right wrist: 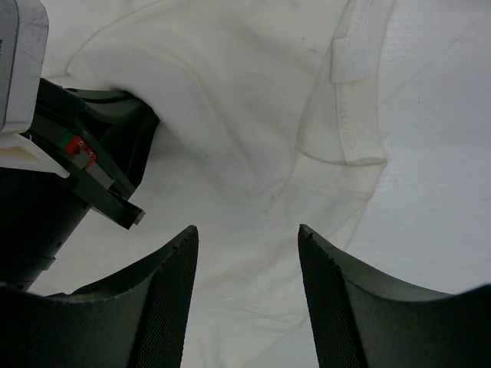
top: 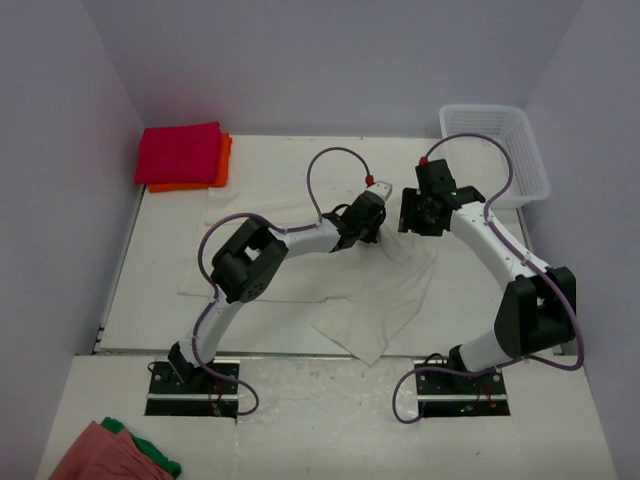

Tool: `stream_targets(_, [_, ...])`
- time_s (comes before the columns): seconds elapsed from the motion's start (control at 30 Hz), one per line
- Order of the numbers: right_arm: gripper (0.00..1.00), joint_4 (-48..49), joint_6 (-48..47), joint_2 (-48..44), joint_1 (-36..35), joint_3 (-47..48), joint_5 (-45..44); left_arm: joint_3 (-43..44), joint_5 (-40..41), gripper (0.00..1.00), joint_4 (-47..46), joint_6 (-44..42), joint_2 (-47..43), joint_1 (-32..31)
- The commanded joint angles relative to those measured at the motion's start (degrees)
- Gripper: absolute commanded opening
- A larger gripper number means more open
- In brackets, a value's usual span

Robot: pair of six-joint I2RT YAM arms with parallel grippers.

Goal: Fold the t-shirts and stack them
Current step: Fold the flattened tshirt in 1/3 of the way

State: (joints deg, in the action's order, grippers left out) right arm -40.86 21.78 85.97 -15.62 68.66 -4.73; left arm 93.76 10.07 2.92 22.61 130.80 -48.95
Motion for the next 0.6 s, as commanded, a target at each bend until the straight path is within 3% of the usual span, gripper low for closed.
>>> stream_targets(0.0, [0.56,1.7,-0.5,0.3,0.2,-0.7,0.9,0.6,3.4,0.00,1.7,-1.9,-2.1,-0.4])
stream_targets(0.57, [0.56,1.6,-0.2,1.0,0.2,-1.3,0.7,-9.9,12.2,0.00,0.2,-0.2,-13.6,-5.6])
